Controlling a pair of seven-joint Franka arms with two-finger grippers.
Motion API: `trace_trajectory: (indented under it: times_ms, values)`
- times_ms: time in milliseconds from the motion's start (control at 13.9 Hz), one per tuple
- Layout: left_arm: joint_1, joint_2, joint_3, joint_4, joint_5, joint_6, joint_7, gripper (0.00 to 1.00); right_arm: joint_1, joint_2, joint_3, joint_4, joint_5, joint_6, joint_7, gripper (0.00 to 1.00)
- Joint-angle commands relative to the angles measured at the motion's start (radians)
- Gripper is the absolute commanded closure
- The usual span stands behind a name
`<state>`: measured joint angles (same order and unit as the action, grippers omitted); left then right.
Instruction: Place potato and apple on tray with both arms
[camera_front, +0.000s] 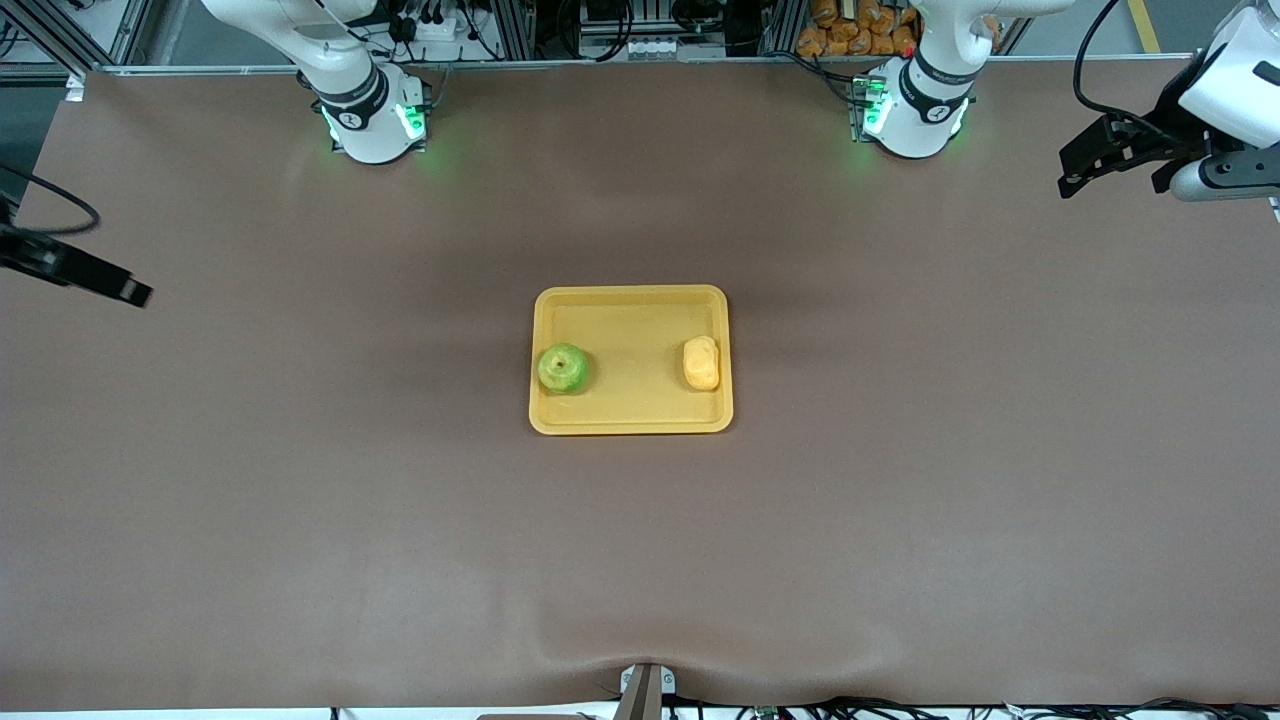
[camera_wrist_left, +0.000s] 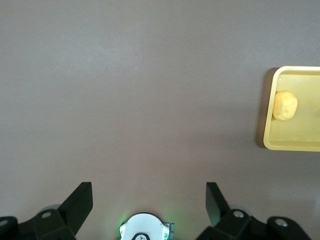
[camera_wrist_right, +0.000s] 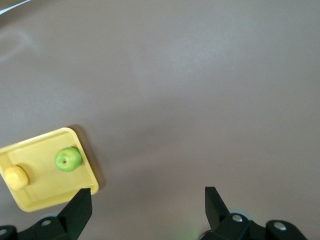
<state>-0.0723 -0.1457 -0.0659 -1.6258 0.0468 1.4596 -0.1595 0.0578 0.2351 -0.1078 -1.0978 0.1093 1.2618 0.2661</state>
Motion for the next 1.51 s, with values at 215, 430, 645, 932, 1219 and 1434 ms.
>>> trace_trajectory:
  times_ms: [215,430,645,932,1219,1434]
  values:
    - [0.011,0.000,0.003,0.003,-0.004,-0.004,-0.003,0.00,-0.009,-0.206,0.023,-0.308,-0.057,0.154,-0.058,0.00]
    - [0.011,0.001,0.003,0.001,-0.004,-0.004,-0.006,0.00,-0.010,-0.201,0.026,-0.311,-0.056,0.152,-0.082,0.00]
    - [0.009,0.003,0.003,0.006,-0.001,-0.004,0.005,0.00,-0.030,-0.191,0.027,-0.260,-0.077,0.145,-0.125,0.00]
    - [0.011,0.014,0.003,0.026,0.004,-0.004,0.008,0.00,-0.029,-0.194,0.028,-0.263,-0.062,0.159,-0.140,0.00]
    - [0.009,0.017,0.001,0.032,0.004,-0.005,0.009,0.00,-0.050,-0.201,0.037,-0.290,-0.074,0.168,-0.140,0.00]
    - [0.009,0.018,0.001,0.032,0.004,-0.010,0.011,0.00,-0.113,-0.197,0.033,-0.301,-0.060,0.183,-0.131,0.00]
